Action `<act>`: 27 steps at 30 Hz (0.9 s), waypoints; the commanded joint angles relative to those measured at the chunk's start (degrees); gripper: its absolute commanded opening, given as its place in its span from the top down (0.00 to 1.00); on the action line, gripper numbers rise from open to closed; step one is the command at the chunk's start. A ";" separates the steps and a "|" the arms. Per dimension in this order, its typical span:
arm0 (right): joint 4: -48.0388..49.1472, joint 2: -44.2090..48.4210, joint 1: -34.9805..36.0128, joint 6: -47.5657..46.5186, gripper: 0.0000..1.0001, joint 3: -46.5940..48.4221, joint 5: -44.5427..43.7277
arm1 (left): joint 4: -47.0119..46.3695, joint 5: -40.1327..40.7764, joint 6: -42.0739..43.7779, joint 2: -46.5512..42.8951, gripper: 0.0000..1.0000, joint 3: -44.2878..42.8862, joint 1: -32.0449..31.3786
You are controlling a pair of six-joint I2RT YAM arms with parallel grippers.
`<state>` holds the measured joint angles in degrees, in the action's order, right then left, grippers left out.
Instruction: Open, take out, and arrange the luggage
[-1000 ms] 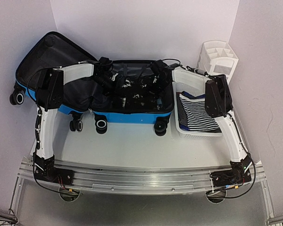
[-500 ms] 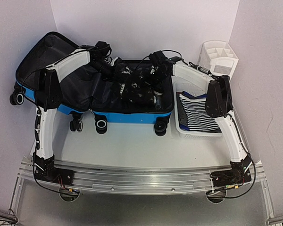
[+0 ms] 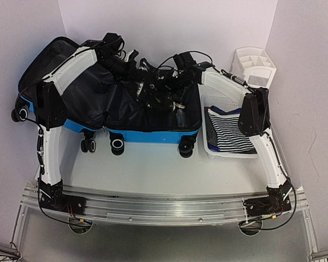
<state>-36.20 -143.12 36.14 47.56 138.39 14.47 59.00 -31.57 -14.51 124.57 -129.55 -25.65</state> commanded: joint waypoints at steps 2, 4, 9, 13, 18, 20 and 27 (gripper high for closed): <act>4.65 2.69 0.55 2.98 1.00 2.22 2.46 | -4.04 -2.23 1.43 -6.10 1.00 -5.62 -0.37; 5.05 2.86 0.50 3.15 1.00 2.31 2.26 | -4.29 -2.12 1.50 -6.10 1.00 -5.77 -0.37; 5.27 3.55 0.34 4.91 1.00 -1.87 1.65 | -3.35 -1.15 2.56 -6.79 1.00 -2.12 0.00; 5.27 3.94 0.38 7.71 0.94 -10.01 0.38 | -4.49 1.29 1.58 -8.85 1.00 9.26 3.03; 5.37 0.85 0.55 10.02 0.79 -13.21 0.51 | -8.23 3.19 1.23 -9.67 1.00 21.63 4.65; 5.34 -1.43 0.87 10.35 0.70 -12.04 1.34 | -8.86 2.99 0.86 -9.15 1.00 23.86 4.69; 5.18 1.08 1.04 9.88 0.32 -17.98 -5.78 | -9.67 4.77 2.03 -9.34 1.00 27.68 4.73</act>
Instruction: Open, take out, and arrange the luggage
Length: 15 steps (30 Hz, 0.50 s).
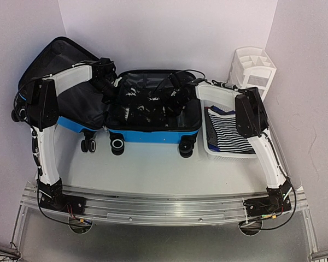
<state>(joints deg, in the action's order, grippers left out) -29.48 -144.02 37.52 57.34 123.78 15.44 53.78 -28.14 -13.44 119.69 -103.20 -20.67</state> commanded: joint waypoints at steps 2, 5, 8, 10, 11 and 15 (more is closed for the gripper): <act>-1.54 1.39 -0.34 -0.26 0.28 -3.06 -6.87 | -4.75 1.42 1.09 -4.25 1.00 2.40 -0.24; -1.52 -3.38 -0.14 -0.30 0.27 1.69 -1.84 | -5.26 1.34 0.64 -3.33 1.00 3.15 -0.24; -1.47 -6.31 0.18 0.55 0.25 3.57 -0.93 | -5.35 1.34 0.35 -2.65 1.00 3.16 -0.25; -1.49 -6.20 0.19 0.72 0.24 2.99 -2.14 | -5.52 1.38 0.34 -2.62 1.00 3.33 -0.25; -1.44 -6.04 0.25 0.51 0.23 2.83 -2.61 | -5.70 1.51 0.41 -2.69 1.00 3.40 -0.26; 0.25 -7.28 0.30 0.55 0.22 3.75 0.15 | -6.26 1.57 0.33 -2.23 1.00 3.66 -0.23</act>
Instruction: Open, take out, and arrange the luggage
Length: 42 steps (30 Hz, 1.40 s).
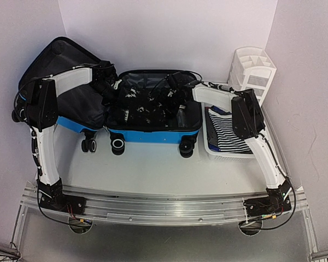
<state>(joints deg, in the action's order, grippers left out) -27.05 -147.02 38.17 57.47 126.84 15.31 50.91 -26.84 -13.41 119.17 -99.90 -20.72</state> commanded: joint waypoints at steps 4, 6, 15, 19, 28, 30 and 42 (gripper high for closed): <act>6.51 -6.65 0.07 4.03 0.23 0.87 6.45 | -3.53 0.08 -0.03 -0.71 1.00 -0.04 -0.22; 12.12 -7.17 0.15 7.29 0.28 -0.01 8.69 | -3.52 -0.03 -0.12 -0.35 1.00 -0.22 -0.25; 16.64 -3.14 -0.21 8.75 0.99 0.04 9.09 | -1.85 0.68 1.04 -1.11 1.00 -4.70 -0.19; 16.59 0.34 -0.74 7.73 1.00 0.82 8.02 | -0.19 0.75 1.28 -1.13 1.00 -10.05 -0.19; 16.47 8.24 -1.53 3.37 1.00 5.38 3.80 | 2.07 -1.14 0.42 -1.69 1.00 -22.38 -0.19; 16.34 9.89 -1.76 2.19 1.00 5.33 2.96 | 1.52 -1.69 0.04 -1.83 1.00 -23.53 -0.21; 12.18 16.94 -4.85 -2.61 1.00 6.42 2.80 | -3.50 -4.37 -1.52 0.62 1.00 -34.09 -6.68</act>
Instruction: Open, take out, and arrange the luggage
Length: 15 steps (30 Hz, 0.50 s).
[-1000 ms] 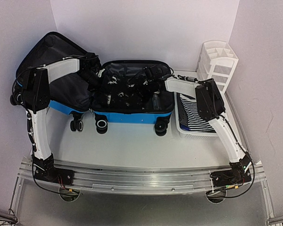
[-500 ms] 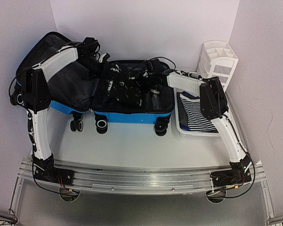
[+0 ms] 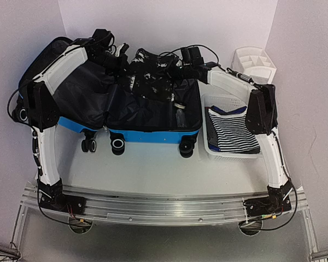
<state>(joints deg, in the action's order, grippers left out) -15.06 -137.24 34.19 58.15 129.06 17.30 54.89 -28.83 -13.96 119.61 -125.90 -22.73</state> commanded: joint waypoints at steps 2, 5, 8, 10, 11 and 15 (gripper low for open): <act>-2.03 9.21 -1.91 -4.83 1.00 3.87 1.49 | -8.24 -2.27 -1.07 1.77 1.00 -10.87 -7.25; -7.03 13.22 -4.21 -7.73 1.00 2.35 4.09 | -11.90 -2.66 -4.04 3.72 1.00 -13.04 -10.66; -13.12 19.35 -7.10 -11.51 1.00 -2.76 5.43 | -15.34 -3.01 -8.50 6.38 1.00 -14.98 -14.03; -15.91 24.24 -9.10 -13.67 1.00 -8.75 6.39 | -17.18 -2.95 -10.09 8.20 1.00 -16.05 -16.32; -17.31 27.05 -10.53 -14.69 1.00 -11.52 7.07 | -18.15 -2.83 -10.52 8.81 1.00 -16.29 -17.66; -25.98 35.03 -14.92 -20.58 1.00 -20.29 8.00 | -23.56 -3.42 -14.31 11.55 1.00 -15.61 -23.12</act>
<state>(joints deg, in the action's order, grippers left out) -34.44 -112.90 21.51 44.85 113.37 20.51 41.72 -29.00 -23.24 128.21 -139.50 -39.67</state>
